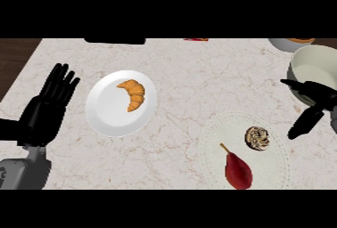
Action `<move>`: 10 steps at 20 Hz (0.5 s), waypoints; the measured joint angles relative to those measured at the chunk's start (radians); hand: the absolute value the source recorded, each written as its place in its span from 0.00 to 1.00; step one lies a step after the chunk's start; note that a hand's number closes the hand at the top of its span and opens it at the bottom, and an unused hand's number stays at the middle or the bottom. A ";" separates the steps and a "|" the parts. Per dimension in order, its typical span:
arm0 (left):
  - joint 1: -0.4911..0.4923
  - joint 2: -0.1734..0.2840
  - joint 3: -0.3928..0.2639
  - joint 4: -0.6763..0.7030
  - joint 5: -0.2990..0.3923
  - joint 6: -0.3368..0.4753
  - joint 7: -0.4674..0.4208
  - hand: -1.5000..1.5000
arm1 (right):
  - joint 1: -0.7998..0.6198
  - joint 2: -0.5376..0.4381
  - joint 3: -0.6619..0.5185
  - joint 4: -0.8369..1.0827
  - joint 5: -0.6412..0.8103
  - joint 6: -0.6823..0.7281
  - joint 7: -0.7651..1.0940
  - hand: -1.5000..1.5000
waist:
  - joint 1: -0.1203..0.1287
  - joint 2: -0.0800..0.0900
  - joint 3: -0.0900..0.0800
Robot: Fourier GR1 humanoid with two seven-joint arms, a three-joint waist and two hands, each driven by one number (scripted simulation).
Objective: Pick the cupcake from the placemat and place it in the bowl
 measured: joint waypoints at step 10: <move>0.046 -0.013 0.032 -0.020 -0.014 -0.004 0.001 0.50 | -0.180 0.111 -0.026 -0.014 -0.097 0.295 0.336 0.00 | -0.038 -0.007 0.003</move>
